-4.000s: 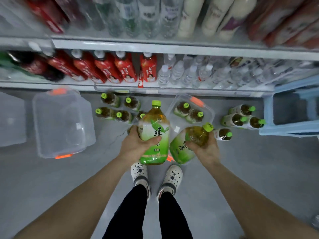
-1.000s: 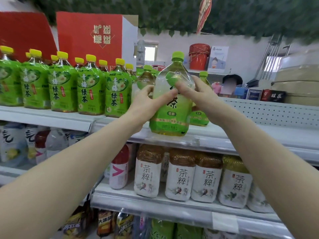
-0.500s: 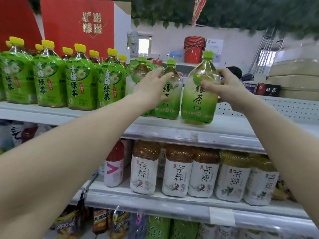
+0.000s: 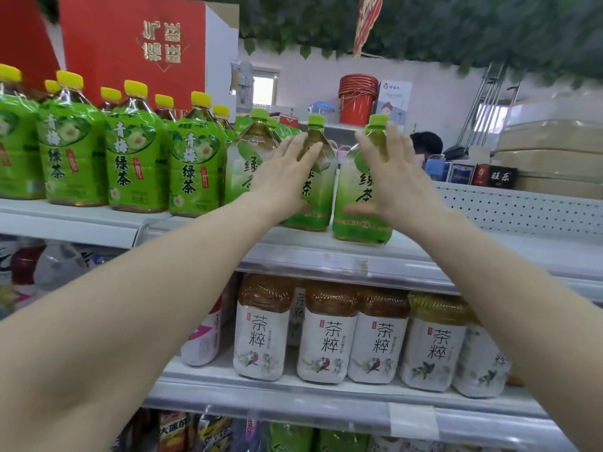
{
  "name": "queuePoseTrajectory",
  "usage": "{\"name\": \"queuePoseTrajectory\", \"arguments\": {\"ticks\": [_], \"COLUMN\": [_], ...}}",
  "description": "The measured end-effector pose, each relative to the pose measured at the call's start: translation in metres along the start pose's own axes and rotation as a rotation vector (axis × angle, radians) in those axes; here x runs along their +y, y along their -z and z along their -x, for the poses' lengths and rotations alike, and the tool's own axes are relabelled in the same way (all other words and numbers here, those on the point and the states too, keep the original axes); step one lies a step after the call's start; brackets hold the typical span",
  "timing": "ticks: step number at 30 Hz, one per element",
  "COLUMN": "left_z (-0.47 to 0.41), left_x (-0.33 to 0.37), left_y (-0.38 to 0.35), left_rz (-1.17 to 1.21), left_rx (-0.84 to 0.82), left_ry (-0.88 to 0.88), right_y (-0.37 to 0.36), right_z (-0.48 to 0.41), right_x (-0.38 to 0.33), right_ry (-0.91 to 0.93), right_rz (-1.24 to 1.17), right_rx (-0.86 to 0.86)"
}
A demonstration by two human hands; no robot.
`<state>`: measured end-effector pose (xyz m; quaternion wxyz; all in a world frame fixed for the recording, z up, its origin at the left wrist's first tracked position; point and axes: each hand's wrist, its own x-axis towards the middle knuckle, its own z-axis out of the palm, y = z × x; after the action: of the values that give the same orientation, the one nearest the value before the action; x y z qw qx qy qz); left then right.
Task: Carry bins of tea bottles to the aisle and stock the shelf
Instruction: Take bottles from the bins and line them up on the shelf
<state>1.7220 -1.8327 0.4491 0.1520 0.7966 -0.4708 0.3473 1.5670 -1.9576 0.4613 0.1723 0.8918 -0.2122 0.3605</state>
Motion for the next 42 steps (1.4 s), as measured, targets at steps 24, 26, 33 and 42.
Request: {"name": "queuePoseTrajectory", "arguments": {"ticks": [24, 26, 33, 42], "left_z": [-0.007, -0.005, 0.022, 0.113], "left_x": [0.01, 0.01, 0.006, 0.019], "left_y": [-0.018, -0.017, 0.001, 0.03], "left_rz": [-0.07, -0.061, 0.036, 0.027], "left_rx": [0.006, -0.021, 0.012, 0.192], "left_ry": [0.005, -0.003, -0.113, -0.412], "right_y": [-0.041, -0.037, -0.01, 0.044], "right_z": [-0.018, -0.016, 0.012, 0.109], "right_x": [0.028, 0.026, 0.014, -0.011], "right_ry": [0.09, 0.073, 0.1, 0.128], "right_rz": [-0.095, -0.053, 0.125, 0.303], "right_rx": [-0.009, -0.046, -0.033, -0.014]}}
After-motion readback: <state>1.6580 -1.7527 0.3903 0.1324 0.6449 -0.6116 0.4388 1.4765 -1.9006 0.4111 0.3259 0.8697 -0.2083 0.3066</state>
